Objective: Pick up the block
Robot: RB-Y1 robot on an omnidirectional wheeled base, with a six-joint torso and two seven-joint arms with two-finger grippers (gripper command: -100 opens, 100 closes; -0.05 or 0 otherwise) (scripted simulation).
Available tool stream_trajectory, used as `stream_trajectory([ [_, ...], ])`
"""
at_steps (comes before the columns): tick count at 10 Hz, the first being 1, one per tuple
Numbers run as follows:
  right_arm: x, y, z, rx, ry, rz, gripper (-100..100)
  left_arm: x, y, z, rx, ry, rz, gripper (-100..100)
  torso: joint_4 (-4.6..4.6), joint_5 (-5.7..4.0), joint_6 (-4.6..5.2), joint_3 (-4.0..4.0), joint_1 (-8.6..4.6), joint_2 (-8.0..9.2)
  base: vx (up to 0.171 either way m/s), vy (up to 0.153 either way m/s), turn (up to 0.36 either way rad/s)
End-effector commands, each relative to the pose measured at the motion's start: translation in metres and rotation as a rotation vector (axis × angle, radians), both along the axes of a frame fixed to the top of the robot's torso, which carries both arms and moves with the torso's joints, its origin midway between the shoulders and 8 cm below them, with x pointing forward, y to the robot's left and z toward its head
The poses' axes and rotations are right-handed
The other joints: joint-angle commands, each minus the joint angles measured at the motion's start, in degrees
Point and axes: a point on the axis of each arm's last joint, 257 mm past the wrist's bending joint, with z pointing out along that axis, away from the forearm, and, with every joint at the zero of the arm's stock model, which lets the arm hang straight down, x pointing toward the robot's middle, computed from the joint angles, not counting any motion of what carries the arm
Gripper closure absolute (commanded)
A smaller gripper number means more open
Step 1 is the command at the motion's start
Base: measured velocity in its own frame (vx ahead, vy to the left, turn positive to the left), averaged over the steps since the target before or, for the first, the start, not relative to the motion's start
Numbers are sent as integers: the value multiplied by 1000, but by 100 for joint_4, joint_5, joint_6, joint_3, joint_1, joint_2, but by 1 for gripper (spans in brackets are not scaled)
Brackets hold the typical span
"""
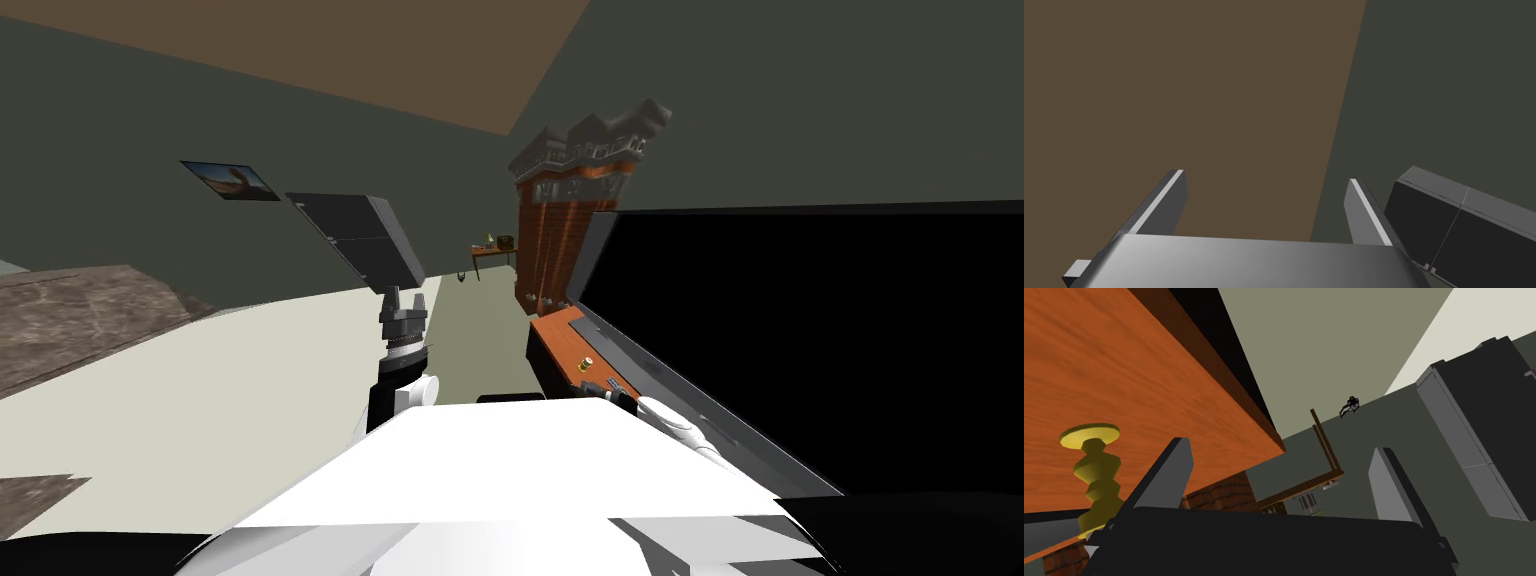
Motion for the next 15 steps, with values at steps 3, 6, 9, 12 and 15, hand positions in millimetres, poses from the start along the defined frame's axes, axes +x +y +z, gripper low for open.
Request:
stream_trajectory([
  [3,-35,-58,-25,-129,116,18,-100,0,0,0,0,0,0,0,-1,-1,-3,-3,-6,-5,36,-26,171],
  [6,-57,-91,-35,-196,179,15,-100,0,0,0,0,0,0,0,-2,-3,-2,-7,-11,-12,43,-37,152],
  [9,-97,-148,-44,-312,289,9,-100,0,0,0,0,0,0,0,0,0,-1,-2,-1,-4,31,-18,157],
  [12,-115,-171,-46,-360,338,6,-100,0,0,0,0,0,0,0,0,-2,0,-1,-7,-3,22,-35,104],
  [15,-149,-202,-48,-429,422,9,-100,0,0,0,0,0,0,0,1,-1,-1,0,1,-1,19,-23,118],
])
